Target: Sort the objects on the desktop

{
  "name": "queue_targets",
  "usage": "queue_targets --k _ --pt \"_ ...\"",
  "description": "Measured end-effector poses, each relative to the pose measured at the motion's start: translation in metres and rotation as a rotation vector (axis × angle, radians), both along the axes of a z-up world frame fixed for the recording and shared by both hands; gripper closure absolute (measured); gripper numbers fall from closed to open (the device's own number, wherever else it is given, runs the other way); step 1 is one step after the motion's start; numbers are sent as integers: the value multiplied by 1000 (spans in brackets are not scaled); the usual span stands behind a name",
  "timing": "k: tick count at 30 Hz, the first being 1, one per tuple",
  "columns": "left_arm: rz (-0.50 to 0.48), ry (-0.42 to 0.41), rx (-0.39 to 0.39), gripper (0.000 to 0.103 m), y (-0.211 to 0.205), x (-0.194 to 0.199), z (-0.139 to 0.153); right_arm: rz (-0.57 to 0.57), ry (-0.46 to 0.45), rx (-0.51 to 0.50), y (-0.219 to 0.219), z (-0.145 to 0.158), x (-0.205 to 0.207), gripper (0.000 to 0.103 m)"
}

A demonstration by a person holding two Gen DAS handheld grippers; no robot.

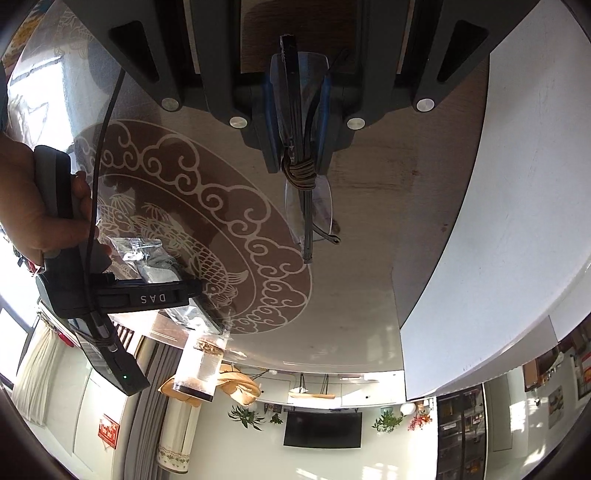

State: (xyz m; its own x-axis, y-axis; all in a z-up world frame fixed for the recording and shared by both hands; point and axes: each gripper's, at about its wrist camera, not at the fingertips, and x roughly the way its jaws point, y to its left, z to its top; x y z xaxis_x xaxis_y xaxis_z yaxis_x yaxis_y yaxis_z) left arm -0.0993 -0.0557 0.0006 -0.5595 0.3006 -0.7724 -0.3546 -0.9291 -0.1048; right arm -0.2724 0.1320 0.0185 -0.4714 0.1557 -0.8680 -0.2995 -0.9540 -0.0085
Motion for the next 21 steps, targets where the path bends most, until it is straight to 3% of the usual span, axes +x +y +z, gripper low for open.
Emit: queue_targets --k 2,6,10,14,15,16,21 --pt "0 1 -5 85 1 0 0 7 18 4 2 5 12 24" --pt "-2 3 -11 85 1 0 0 79 14 16 -8 5 53 25" --pt "-2 4 -16 85 0 0 -1 145 50 22 -26 6 127 25" --pt "-5 14 -48 85 4 2 -1 135 97 42 -35 4 201 21" --pt "-6 18 -60 85 6 3 -1 121 103 49 -36 3 213 15" --pt "-7 23 -72 85 7 3 0 108 103 49 -34 2 220 8" --pt "-7 30 -89 85 8 5 0 66 110 -11 -20 0 225 3"
